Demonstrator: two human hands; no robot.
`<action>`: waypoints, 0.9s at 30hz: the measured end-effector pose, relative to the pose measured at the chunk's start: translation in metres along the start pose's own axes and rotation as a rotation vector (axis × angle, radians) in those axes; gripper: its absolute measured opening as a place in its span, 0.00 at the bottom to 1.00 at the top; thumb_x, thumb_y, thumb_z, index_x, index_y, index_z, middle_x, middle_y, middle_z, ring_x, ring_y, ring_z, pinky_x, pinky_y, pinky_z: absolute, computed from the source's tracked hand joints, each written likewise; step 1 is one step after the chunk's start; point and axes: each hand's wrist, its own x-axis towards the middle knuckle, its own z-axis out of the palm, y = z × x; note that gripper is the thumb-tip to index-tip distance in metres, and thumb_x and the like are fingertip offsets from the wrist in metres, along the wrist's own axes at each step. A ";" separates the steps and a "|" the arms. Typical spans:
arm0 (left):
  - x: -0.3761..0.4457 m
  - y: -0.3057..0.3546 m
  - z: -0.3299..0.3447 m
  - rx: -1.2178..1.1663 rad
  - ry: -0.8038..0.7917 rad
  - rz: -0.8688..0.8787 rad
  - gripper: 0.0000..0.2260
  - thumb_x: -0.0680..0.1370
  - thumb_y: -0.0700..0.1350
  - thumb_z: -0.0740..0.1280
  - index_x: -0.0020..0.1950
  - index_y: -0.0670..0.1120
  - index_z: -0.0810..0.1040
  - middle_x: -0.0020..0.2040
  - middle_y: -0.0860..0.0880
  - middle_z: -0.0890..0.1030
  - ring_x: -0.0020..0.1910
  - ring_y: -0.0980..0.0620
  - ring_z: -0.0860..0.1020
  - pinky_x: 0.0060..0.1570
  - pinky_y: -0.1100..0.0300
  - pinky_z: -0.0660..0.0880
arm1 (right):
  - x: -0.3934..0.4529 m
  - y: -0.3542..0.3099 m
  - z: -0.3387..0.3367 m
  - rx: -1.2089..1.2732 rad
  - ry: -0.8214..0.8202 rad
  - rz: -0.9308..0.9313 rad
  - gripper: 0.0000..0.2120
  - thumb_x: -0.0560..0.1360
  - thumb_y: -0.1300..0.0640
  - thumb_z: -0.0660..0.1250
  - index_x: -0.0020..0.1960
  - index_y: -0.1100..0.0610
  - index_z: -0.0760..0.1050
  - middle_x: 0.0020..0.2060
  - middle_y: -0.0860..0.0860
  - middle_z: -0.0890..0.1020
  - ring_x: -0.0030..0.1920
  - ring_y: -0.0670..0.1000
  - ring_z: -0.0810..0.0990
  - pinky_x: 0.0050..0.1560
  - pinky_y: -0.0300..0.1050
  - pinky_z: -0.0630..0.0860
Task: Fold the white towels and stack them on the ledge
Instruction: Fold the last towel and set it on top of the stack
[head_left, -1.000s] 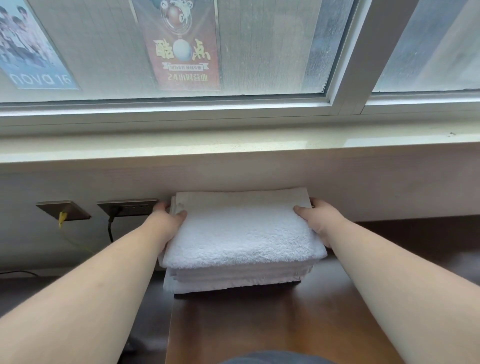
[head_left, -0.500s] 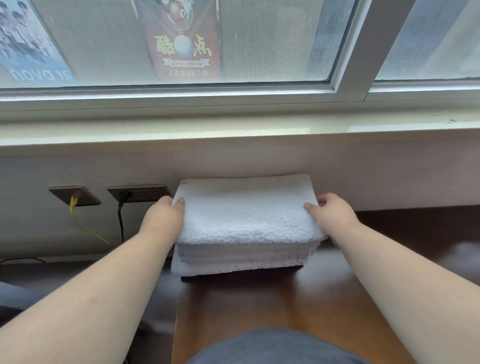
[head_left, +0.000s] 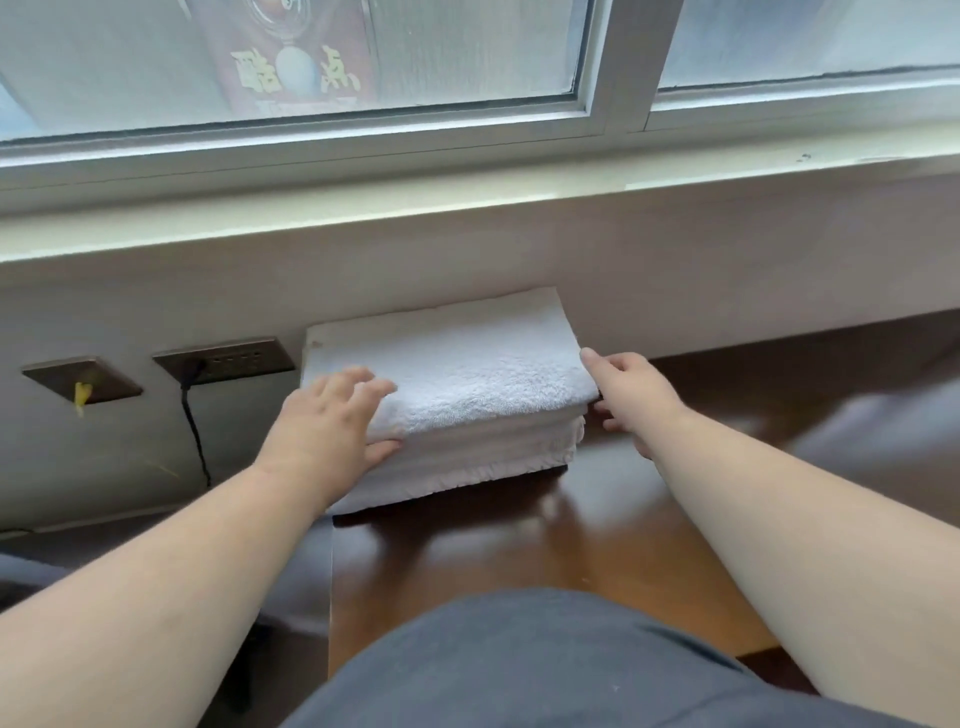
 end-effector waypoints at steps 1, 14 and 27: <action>0.001 0.005 0.002 0.023 -0.064 -0.004 0.26 0.68 0.58 0.76 0.63 0.53 0.76 0.61 0.49 0.77 0.58 0.42 0.75 0.53 0.47 0.73 | -0.003 0.003 0.000 -0.003 -0.067 0.001 0.23 0.65 0.29 0.65 0.49 0.45 0.74 0.47 0.47 0.81 0.38 0.49 0.84 0.37 0.47 0.81; -0.003 -0.026 -0.020 0.068 -0.142 -0.217 0.33 0.74 0.33 0.60 0.74 0.61 0.63 0.74 0.56 0.67 0.69 0.48 0.67 0.62 0.52 0.70 | -0.007 -0.010 0.013 -0.054 -0.034 -0.079 0.13 0.77 0.46 0.67 0.42 0.53 0.70 0.36 0.52 0.80 0.31 0.49 0.83 0.31 0.45 0.75; -0.012 -0.020 -0.013 0.185 -0.304 -0.160 0.36 0.75 0.44 0.65 0.79 0.56 0.51 0.79 0.49 0.58 0.75 0.46 0.59 0.71 0.51 0.62 | -0.028 -0.024 0.029 -0.707 0.031 -0.599 0.28 0.77 0.41 0.64 0.75 0.49 0.65 0.76 0.52 0.62 0.75 0.57 0.60 0.72 0.56 0.60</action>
